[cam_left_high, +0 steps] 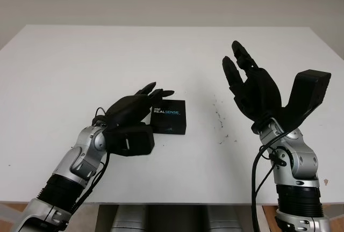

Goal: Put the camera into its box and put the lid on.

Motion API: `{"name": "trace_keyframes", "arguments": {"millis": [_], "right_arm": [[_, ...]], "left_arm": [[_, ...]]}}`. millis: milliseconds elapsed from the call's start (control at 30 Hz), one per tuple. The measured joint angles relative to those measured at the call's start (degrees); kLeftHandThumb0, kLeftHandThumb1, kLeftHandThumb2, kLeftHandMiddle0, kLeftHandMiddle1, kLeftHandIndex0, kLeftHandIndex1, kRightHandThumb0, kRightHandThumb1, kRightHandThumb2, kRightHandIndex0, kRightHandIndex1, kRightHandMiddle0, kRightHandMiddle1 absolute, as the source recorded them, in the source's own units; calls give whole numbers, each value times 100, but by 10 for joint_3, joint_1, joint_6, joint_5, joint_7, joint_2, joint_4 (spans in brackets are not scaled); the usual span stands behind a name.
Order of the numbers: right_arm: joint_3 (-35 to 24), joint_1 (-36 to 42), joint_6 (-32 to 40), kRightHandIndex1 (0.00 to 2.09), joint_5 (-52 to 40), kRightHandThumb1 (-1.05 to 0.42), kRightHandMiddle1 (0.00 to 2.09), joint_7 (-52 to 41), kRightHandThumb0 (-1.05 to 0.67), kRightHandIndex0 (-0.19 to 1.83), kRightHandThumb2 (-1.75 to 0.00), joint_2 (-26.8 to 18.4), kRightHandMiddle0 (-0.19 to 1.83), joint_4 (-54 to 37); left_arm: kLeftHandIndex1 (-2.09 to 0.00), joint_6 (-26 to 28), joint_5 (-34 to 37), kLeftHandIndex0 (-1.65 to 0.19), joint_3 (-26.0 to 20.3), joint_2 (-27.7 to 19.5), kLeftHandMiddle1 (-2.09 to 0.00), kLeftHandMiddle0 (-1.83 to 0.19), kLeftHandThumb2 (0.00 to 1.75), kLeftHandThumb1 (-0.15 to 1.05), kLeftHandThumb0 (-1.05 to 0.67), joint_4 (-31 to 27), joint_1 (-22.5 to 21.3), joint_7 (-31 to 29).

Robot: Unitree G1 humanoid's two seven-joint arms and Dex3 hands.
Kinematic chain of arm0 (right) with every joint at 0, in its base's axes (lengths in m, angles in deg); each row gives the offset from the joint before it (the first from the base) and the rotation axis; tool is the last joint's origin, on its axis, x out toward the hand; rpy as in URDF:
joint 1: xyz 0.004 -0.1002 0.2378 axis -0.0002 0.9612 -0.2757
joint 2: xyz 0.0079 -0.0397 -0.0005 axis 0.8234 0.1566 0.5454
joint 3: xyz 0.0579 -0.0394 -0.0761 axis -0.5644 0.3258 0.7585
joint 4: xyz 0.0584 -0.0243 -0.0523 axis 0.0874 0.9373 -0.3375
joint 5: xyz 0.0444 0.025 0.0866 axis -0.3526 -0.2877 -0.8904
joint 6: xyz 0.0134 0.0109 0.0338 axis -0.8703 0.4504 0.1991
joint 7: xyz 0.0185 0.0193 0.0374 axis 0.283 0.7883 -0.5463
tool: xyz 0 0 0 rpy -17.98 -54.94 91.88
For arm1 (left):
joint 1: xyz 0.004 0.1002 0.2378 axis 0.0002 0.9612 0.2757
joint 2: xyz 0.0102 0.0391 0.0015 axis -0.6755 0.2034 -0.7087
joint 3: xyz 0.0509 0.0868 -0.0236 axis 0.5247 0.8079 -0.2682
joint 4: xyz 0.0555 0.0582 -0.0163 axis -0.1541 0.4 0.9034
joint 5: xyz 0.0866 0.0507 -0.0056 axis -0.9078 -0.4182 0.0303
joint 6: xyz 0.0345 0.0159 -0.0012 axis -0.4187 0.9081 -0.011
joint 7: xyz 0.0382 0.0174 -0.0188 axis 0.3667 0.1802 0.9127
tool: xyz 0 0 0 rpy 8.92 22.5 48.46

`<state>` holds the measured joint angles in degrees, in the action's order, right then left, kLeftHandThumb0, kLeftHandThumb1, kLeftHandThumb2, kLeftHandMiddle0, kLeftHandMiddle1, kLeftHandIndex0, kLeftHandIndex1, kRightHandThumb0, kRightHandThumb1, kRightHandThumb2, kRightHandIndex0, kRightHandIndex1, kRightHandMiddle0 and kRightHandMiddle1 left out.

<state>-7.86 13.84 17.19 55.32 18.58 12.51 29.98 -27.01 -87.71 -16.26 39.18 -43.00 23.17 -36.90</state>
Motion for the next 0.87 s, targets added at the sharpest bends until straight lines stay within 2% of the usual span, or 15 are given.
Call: {"name": "trace_keyframes", "arguments": {"millis": [133, 200, 367, 500, 600, 700, 867], "right_arm": [[2, 0, 0, 6, 2, -105, 7, 0, -50, -16, -35, 0, -5, 0], [5, 0, 0, 6, 2, -105, 7, -1, -49, -16, -36, 0, -5, 0], [11, 2, -1, 6, 10, -105, 6, 6, -48, -16, -38, 1, -6, -2], [21, 6, -15, 2, 29, -105, 3, 12, -52, -19, -47, 3, -12, -2], [25, 8, -40, 0, 33, -105, 1, 8, -59, -19, -55, 11, -18, 4], [33, 13, -70, 0, 47, -105, 0, 5, -62, -19, -63, 15, -19, 13], [45, 20, -104, 0, 65, -105, 0, -2, -64, -19, -69, 17, -19, 27]], "left_arm": [[-8, 27, 101, -8, -59, 32, -9, -8, 40, 105, -64, -26, 2, 5], [-3, 31, 137, 1, -80, 41, -4, -1, 45, 105, -67, -34, 2, 5], [0, 52, 185, 18, -115, 54, -1, 16, 53, 105, -68, -43, 2, 18], [0, 73, 227, 19, -138, 67, 0, 19, 59, 105, -74, -43, 2, 24], [0, 83, 259, 19, -158, 79, 0, 19, 56, 105, -77, -43, 2, 32], [0, 90, 291, 19, -179, 93, 0, 19, 58, 105, -75, -43, 5, 40], [0, 91, 305, 19, -193, 103, 0, 19, 60, 105, -77, -44, 14, 60]]}}
